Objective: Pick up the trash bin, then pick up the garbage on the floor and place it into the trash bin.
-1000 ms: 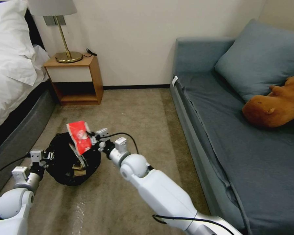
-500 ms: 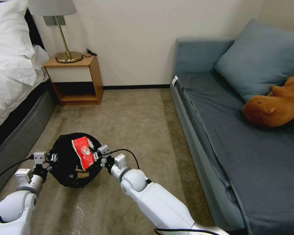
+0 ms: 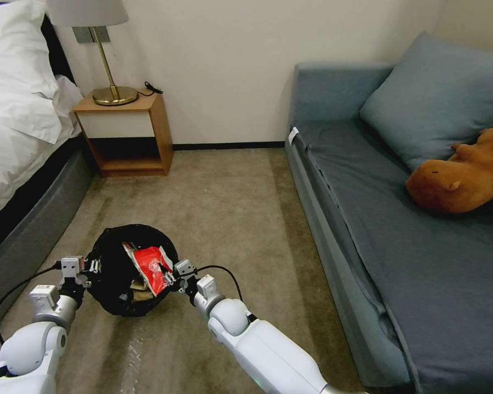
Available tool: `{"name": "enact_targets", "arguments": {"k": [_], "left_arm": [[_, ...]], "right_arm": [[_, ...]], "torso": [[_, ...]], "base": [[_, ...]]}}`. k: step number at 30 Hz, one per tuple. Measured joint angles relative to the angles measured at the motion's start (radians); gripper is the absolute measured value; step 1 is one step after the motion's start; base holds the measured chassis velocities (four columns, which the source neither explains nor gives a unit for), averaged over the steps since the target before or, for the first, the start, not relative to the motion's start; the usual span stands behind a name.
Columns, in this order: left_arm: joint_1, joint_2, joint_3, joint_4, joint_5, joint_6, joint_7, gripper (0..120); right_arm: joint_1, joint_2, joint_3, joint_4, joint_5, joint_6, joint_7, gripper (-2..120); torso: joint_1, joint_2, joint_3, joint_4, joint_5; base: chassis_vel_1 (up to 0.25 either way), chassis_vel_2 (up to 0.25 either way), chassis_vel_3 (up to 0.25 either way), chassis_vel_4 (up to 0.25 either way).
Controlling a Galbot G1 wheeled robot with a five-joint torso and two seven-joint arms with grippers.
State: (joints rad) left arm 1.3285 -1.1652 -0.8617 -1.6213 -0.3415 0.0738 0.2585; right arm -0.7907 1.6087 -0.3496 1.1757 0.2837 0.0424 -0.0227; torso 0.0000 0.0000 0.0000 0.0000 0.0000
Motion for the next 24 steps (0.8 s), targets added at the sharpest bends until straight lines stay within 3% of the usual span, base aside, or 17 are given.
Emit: {"name": "enact_targets", "arguments": {"k": [7,9,12,15,24], "left_arm": [[-0.002,0.001,-0.001,0.0,0.001,0.0,0.0,5],[-0.002,0.003,-0.001,0.001,0.0,0.0,-0.001,5],[-0.004,0.005,-0.002,0.003,-0.002,0.0,-0.002,5],[-0.006,0.007,-0.002,0.007,-0.006,0.0,-0.004,5],[-0.016,0.015,-0.002,0.012,-0.063,0.02,-0.031,5]], "right_arm": [[0.0,0.0,-0.008,0.018,0.007,-0.002,-0.001,70],[0.0,0.0,-0.013,0.033,0.012,-0.004,-0.001,83],[0.0,0.0,-0.014,0.047,0.021,-0.005,0.0,93],[0.004,0.0,-0.013,0.061,0.037,-0.005,0.006,99],[0.03,-0.001,0.004,0.077,0.071,-0.012,0.036,100]], "torso": [[0.0,0.0,0.0,0.0,0.0],[0.0,0.0,0.0,0.0,0.0],[0.0,0.0,0.0,0.0,0.0],[0.0,0.0,0.0,0.0,0.0],[0.0,0.0,0.0,0.0,0.0]], "base": [[0.0,0.0,0.0,0.0],[0.0,0.0,0.0,0.0],[0.0,0.0,0.0,0.0],[0.0,0.0,0.0,0.0],[0.0,0.0,0.0,0.0]]}}
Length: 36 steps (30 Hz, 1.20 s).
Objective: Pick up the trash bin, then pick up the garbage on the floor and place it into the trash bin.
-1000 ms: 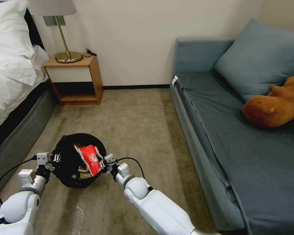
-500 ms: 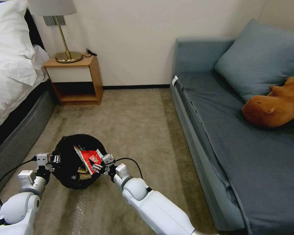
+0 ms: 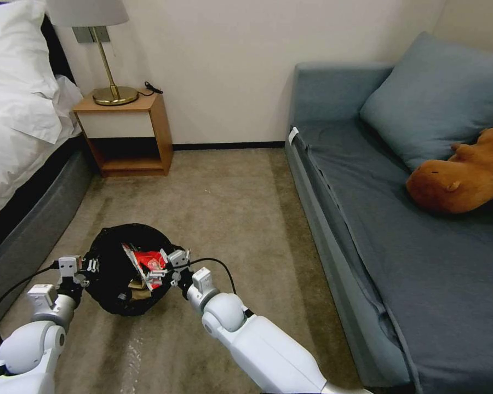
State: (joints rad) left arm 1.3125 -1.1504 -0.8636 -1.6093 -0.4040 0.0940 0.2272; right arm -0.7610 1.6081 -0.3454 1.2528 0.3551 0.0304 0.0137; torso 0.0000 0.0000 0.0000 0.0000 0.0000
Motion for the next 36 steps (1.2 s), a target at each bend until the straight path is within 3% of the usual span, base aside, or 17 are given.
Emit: {"name": "enact_targets", "arguments": {"k": [21,30,32,34,35,36], "left_arm": [[-0.012,0.031,-0.047,0.023,-0.28,0.057,-0.143,4],[-0.022,0.018,-0.059,0.005,-0.445,0.112,-0.304,4],[-0.027,0.017,-0.068,0.003,-0.49,0.132,-0.38,4],[-0.027,0.017,-0.068,0.003,-0.49,0.132,-0.38,4],[-0.029,0.016,-0.073,0.0,-0.511,0.154,-0.453,4],[-0.029,0.016,-0.073,0.0,-0.511,0.154,-0.453,4]], "right_arm": [[0.04,0.0,0.155,-0.14,-0.05,-0.107,0.159,100],[0.021,0.0,0.205,-0.222,-0.131,-0.118,0.179,100],[0.016,0.0,0.237,-0.269,-0.185,-0.122,0.188,100],[0.016,0.0,0.237,-0.269,-0.185,-0.122,0.188,100],[0.012,0.0,0.253,-0.286,-0.202,-0.127,0.193,100],[0.012,0.0,0.253,-0.286,-0.202,-0.127,0.193,100]], "torso": [[0.0,0.0,0.0,0.0,0.0],[0.0,0.0,0.0,-0.0002,0.0],[0.0,0.0,0.0,-0.0001,0.0001],[0.0,0.0,0.0,-0.0001,0.0001],[0.0,0.0,0.0,-0.0001,0.0],[0.0,0.0,0.0,-0.0001,0.0]], "base": [[0.0,0.0,0.0,0.0],[0.0,0.0,0.0,0.0],[0.0,0.0,0.0,0.0],[0.0,0.0,0.0,0.0],[0.0,0.0,0.0,0.0],[0.0,0.0,0.0,0.0]]}}
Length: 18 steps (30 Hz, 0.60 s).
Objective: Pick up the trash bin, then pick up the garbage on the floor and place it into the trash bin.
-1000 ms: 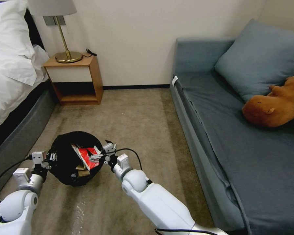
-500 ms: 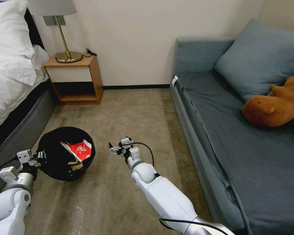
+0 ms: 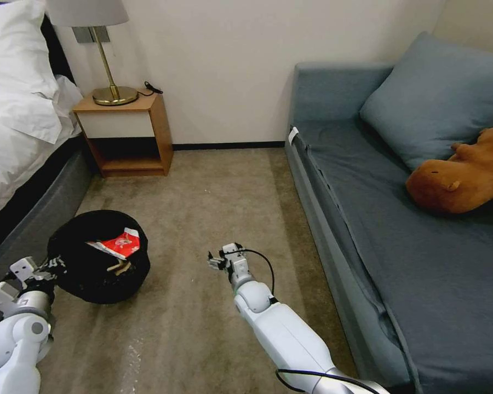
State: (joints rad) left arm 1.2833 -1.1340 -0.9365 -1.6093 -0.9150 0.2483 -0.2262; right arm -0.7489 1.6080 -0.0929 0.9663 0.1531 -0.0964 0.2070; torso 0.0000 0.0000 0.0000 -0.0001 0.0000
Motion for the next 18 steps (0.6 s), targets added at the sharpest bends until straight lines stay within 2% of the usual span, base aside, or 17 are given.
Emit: {"name": "enact_targets", "arguments": {"k": [2,6,9,15,17,18], "left_arm": [[-0.001,0.003,-0.007,-0.005,-0.057,0.035,-0.094,4],[-0.011,0.009,-0.011,0.004,-0.112,0.055,-0.163,4],[-0.014,0.015,-0.012,0.012,-0.143,0.061,-0.185,4],[-0.01,0.02,-0.009,0.011,-0.144,0.075,-0.183,7],[-0.007,0.02,-0.007,0.002,-0.139,0.093,-0.182,18],[-0.007,0.02,-0.007,0.002,-0.139,0.093,-0.182,18]], "right_arm": [[-0.01,0.0,0.013,-0.01,-0.009,-0.012,0.009,100],[-0.023,0.0,0.037,-0.023,-0.03,-0.013,0.011,100],[-0.029,0.0,0.049,-0.024,-0.035,-0.013,0.014,100],[-0.038,0.0,0.054,-0.012,-0.035,-0.016,0.019,100],[-0.047,0.0,0.056,-0.005,-0.036,-0.016,0.022,100],[-0.047,0.0,0.056,-0.005,-0.036,-0.016,0.022,100]], "torso": [[0.0,0.0,0.0,0.0003,0.0001],[0.0,0.0,0.0,0.0,0.0],[0.0,0.0,0.0,0.0001,0.0],[0.0,0.0,0.0,0.0001,0.0],[0.0,0.0,0.0,0.0,0.0],[0.0,0.0,0.0,0.0,0.0]], "base": [[0.0,0.0,0.0,0.0],[0.0,0.0,0.0,0.0],[0.0,0.0,0.0,0.0],[0.0,0.0,0.0,0.0],[0.0,0.0,0.0,0.0],[0.0,0.0,0.0,0.0]]}}
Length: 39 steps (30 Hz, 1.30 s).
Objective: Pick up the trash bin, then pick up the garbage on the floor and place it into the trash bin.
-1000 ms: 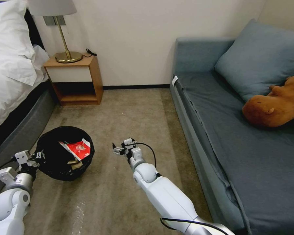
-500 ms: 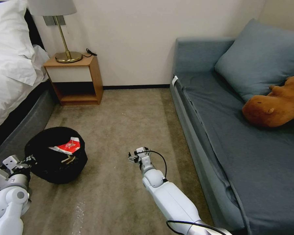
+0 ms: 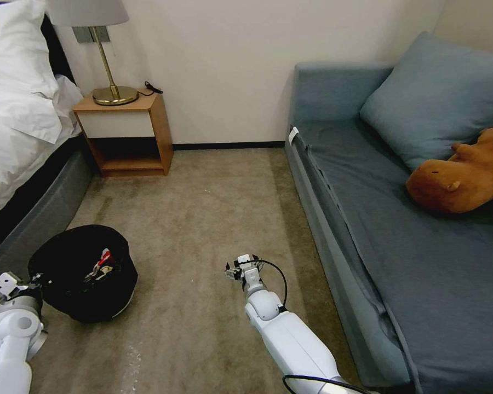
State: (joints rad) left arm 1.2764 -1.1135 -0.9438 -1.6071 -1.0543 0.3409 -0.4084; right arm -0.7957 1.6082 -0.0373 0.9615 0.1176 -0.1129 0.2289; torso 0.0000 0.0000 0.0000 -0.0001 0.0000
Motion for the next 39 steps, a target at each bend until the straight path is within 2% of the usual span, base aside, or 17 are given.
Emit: {"name": "enact_targets", "arguments": {"k": [2,3,4,10,11,12,14,16,20,22,26,28,31,34,35,37,39], "left_arm": [[0.0,0.003,0.0,-0.001,0.009,0.004,0.002,27],[0.0,0.003,0.0,-0.001,0.009,0.004,0.002,27],[0.0,0.007,0.0,0.002,0.025,0.006,0.003,36],[0.0,0.012,-0.006,0.018,0.102,0.001,0.006,55],[0.0,0.012,-0.006,0.018,0.102,0.001,0.006,55],[-0.001,0.013,-0.011,0.026,0.144,-0.009,0.011,64],[-0.003,0.015,-0.014,0.033,0.183,-0.019,0.02,69],[-0.006,0.018,-0.022,0.042,0.269,-0.039,0.047,82],[-0.008,0.019,-0.023,0.05,0.314,-0.051,0.064,90],[-0.009,0.02,-0.026,0.058,0.395,-0.071,0.088,99],[-0.008,0.021,-0.029,0.06,0.452,-0.092,0.12,100],[-0.007,0.023,-0.028,0.064,0.517,-0.152,0.199,100],[-0.006,0.024,-0.025,0.065,0.542,-0.175,0.239,100],[0.002,0.028,-0.01,0.057,0.619,-0.233,0.372,100],[0.002,0.028,-0.01,0.057,0.619,-0.233,0.372,100],[0.005,0.032,0.006,0.051,0.688,-0.27,0.447,100],[0.006,0.033,0.015,0.047,0.713,-0.279,0.469,100]], "right_arm": [[-0.005,0.0,0.003,0.003,0.0,0.0,0.0,100],[-0.005,0.0,0.003,0.003,0.0,0.0,0.0,100],[-0.006,0.0,0.006,0.003,0.0,0.0,0.001,100],[-0.003,0.0,0.006,0.003,0.0,0.0,0.001,100],[-0.003,0.0,0.006,0.003,0.0,0.0,0.001,100],[0.0,0.0,0.007,0.003,0.001,0.0,0.001,100],[0.003,0.0,0.007,0.003,0.002,0.0,0.001,100],[0.009,0.0,0.006,0.003,0.004,0.001,0.001,100],[0.012,0.0,0.006,0.002,0.006,0.002,0.001,100],[0.015,0.0,0.005,0.002,0.007,0.004,0.001,100],[0.017,0.0,0.004,0.002,0.009,0.006,0.001,100],[0.019,0.0,0.004,0.002,0.011,0.012,0.001,100],[0.021,0.0,0.003,0.003,0.011,0.014,0.001,100],[0.028,0.0,0.0,0.003,0.014,0.022,0.001,100],[0.028,0.0,0.0,0.003,0.014,0.022,0.001,100],[0.034,0.0,-0.001,0.004,0.02,0.024,0.002,100],[0.038,0.0,-0.001,0.005,0.025,0.025,0.003,100]], "torso": [[0.0,0.0,0.0,0.0002,0.0001],[0.0,0.0,0.0,0.0002,0.0001],[0.0,0.0,0.0,0.0,0.0001],[0.0,0.0,0.0,0.0002,0.0],[0.0,0.0,0.0,0.0002,0.0],[0.0,0.0,0.0,0.0001,0.0],[0.0,0.0,0.0,0.0001,-0.0001],[0.0,0.0,0.0,0.0001,0.0],[0.0,0.0,0.0,0.0001,-0.0001],[0.0,0.0,0.0,0.0001,0.0],[0.0,0.0,0.0,0.0001,-0.0001],[0.0,0.0,0.0,0.0001,0.0],[0.0,0.0,0.0,0.0001,0.0],[0.0,0.0,0.0,0.0001,-0.0001],[0.0,0.0,0.0,0.0001,-0.0001],[0.0,0.0,0.0,0.0001,0.0],[0.0,0.0,0.0,0.0001,0.0]], "base": [[0.0,0.0,0.0,0.0],[0.0,0.0,0.0,0.0],[0.0,0.0,0.0,0.0],[0.0,0.0,0.0,0.0],[0.0,0.0,0.0,0.0],[0.0,0.0,0.0,0.0],[0.0,0.0,0.0,0.0],[0.0,0.0,0.0,0.0],[0.0,0.0,0.0,0.0],[0.0,0.0,0.0,0.0],[0.0,0.0,0.0,0.0],[0.0,0.0,0.0,0.0],[0.0,0.0,0.0,0.0],[0.0,0.0,0.0,0.0],[0.0,0.0,0.0,0.0],[0.0,0.0,0.0,0.0],[0.0,0.0,0.0,0.0]]}}
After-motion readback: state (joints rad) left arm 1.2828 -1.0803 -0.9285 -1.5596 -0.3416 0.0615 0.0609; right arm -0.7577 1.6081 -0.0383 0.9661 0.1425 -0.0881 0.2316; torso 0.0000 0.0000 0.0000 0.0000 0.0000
